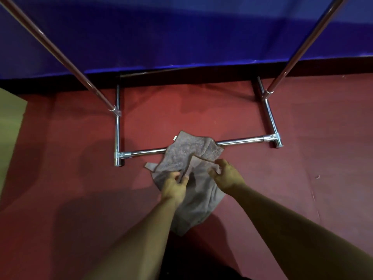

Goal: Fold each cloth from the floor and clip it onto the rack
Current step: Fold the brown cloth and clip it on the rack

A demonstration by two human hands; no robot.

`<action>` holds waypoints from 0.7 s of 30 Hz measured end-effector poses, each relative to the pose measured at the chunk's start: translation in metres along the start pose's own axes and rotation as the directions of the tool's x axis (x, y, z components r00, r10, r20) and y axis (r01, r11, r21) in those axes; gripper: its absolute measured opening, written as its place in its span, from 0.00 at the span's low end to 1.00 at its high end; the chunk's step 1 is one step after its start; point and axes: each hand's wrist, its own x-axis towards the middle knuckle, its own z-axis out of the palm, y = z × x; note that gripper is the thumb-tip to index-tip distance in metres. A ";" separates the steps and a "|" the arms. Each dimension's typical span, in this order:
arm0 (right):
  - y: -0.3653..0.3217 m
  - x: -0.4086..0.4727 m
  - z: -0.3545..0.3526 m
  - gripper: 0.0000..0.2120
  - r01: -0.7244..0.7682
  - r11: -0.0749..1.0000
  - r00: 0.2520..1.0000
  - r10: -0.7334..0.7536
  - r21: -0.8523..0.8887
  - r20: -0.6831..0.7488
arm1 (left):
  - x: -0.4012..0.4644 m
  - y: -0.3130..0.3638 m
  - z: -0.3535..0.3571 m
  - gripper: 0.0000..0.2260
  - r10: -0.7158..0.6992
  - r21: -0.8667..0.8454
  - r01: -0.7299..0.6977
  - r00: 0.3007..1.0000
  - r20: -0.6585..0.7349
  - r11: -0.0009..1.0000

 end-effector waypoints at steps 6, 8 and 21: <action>0.010 0.026 0.023 0.27 0.031 0.994 0.997 -0.023 -0.105 0.077 | 0.023 -0.022 0.019 0.18 -0.024 0.063 0.025 1.000 -0.006 0.998; 0.012 0.030 0.032 0.28 0.056 0.996 0.994 -0.049 -0.070 0.098 | 0.029 -0.022 0.024 0.22 -0.031 0.084 0.034 0.999 -0.027 0.996; 0.023 0.023 0.038 0.30 0.036 0.991 0.999 -0.035 0.131 -0.012 | 0.023 0.003 0.058 0.10 0.067 -0.157 -0.057 0.996 0.062 0.986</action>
